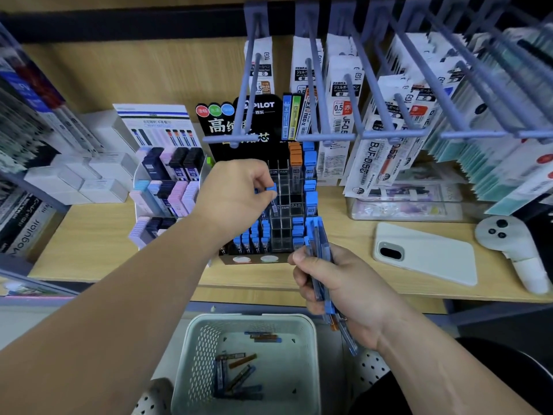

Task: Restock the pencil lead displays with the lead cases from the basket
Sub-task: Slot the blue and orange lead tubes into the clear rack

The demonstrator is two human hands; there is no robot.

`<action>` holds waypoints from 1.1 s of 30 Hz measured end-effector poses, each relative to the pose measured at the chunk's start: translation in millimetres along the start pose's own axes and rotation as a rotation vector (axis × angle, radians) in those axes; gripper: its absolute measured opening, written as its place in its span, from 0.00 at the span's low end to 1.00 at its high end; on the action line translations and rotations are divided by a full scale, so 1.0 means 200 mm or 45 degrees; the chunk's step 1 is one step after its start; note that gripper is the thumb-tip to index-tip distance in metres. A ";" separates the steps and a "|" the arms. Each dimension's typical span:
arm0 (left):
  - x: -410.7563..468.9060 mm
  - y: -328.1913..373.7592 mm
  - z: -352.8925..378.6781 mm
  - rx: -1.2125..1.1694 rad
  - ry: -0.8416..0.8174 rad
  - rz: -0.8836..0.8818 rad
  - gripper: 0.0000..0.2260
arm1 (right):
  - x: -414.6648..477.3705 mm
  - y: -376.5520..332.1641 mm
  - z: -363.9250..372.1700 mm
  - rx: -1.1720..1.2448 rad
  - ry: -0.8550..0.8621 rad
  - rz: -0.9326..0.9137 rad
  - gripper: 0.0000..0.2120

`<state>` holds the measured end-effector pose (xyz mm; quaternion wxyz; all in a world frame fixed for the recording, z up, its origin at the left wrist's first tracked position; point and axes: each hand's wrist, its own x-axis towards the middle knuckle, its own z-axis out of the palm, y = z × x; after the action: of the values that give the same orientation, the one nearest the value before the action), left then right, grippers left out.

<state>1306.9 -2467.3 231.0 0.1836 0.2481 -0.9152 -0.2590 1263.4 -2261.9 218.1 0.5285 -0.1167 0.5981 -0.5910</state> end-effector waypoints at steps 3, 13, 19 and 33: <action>0.01 0.00 0.03 0.078 0.050 0.081 0.05 | 0.01 0.00 0.00 0.013 -0.005 -0.001 0.12; 0.01 -0.02 0.09 0.355 0.071 0.174 0.10 | 0.02 0.01 -0.01 0.024 -0.010 -0.011 0.07; -0.07 -0.10 0.01 0.291 0.117 0.183 0.18 | 0.02 0.01 -0.01 0.018 -0.017 0.004 0.07; -0.06 -0.16 0.01 0.293 0.146 0.154 0.16 | 0.02 0.02 0.00 -0.014 0.005 0.014 0.15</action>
<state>1327.2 -2483.3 209.9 0.2211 0.2261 -0.9402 -0.1262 1263.8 -2263.6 213.8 0.5298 -0.1150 0.6031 -0.5851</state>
